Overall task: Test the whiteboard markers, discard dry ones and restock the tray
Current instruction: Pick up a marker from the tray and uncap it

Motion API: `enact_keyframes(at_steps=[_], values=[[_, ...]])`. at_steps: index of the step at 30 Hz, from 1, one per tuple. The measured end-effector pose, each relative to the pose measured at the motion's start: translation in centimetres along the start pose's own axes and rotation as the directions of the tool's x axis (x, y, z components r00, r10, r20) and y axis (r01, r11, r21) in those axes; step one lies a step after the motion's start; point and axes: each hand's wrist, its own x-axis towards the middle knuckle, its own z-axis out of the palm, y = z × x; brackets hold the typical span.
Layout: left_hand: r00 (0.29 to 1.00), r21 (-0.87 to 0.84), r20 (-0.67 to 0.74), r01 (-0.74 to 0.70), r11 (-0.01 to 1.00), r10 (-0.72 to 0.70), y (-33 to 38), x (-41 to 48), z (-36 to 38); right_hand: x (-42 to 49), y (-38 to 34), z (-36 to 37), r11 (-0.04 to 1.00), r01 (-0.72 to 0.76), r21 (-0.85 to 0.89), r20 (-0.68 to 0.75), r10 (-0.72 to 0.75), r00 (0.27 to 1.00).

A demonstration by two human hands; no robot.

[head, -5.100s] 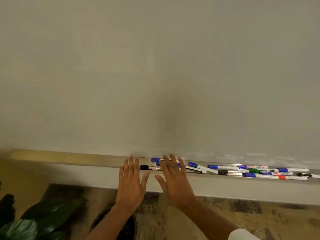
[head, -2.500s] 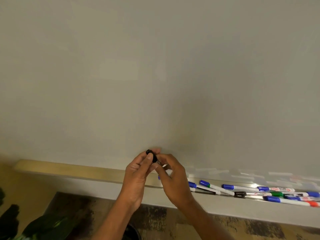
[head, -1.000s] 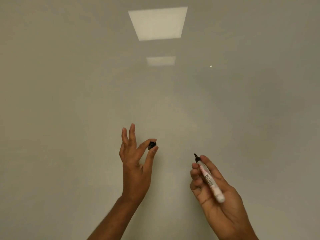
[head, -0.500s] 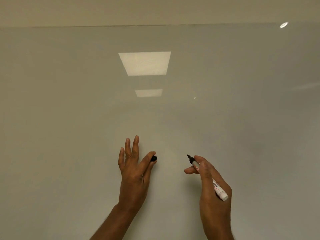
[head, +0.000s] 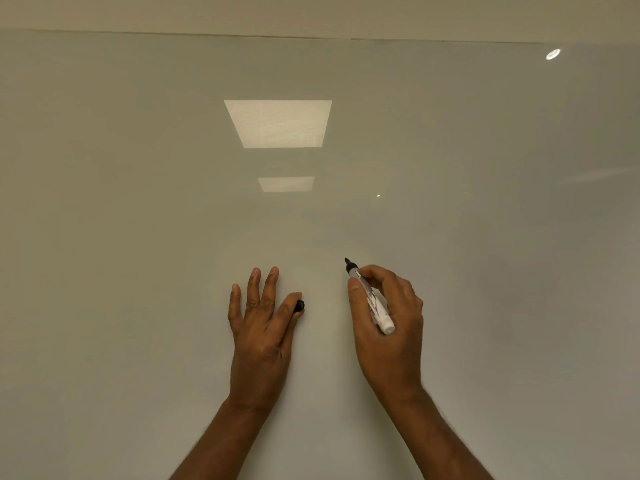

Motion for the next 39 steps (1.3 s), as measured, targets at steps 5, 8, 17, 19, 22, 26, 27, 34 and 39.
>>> enact_keyframes(at_steps=[5,8,17,19,22,26,27,34,39], values=[[1.000,0.018,-0.016,-0.009,1.000,0.009,0.0,0.0,0.1,0.9,1.1,0.7,0.996,-0.004,-0.086,0.019,0.006,1.000],[1.000,0.029,-0.023,-0.017,0.999,0.018,0.0,0.0,0.1,0.0,1.5,0.4,0.995,-0.009,-0.096,0.015,0.010,1.000],[0.999,0.041,-0.030,-0.014,0.999,0.015,0.1,0.0,0.0,-5.8,4.0,-1.6,0.989,-0.049,-0.141,0.025,0.053,0.998],[0.999,0.048,-0.030,-0.015,0.999,0.017,0.2,0.0,0.0,-6.8,4.7,-2.1,0.986,-0.063,-0.155,0.037,0.069,0.997],[0.999,0.050,-0.032,-0.013,0.999,0.015,0.2,0.0,0.1,-6.6,4.0,-2.5,0.989,-0.082,-0.120,0.025,0.085,0.996],[1.000,0.051,-0.028,-0.012,0.999,0.014,0.2,0.0,0.1,-2.7,1.3,-1.9,0.993,0.004,-0.116,-0.012,-0.005,1.000],[1.000,0.051,-0.028,-0.012,0.999,0.013,0.2,0.0,0.1,-1.7,1.1,-1.5,0.993,0.025,-0.115,-0.008,-0.027,1.000],[0.999,0.056,-0.032,-0.020,0.998,0.022,0.3,0.1,0.0,0.8,1.6,0.1,0.993,0.048,-0.106,0.008,-0.047,0.999],[0.999,0.059,-0.036,-0.023,0.998,0.025,0.2,0.0,0.0,1.0,2.1,0.3,0.989,0.044,-0.139,0.020,-0.042,0.999]])
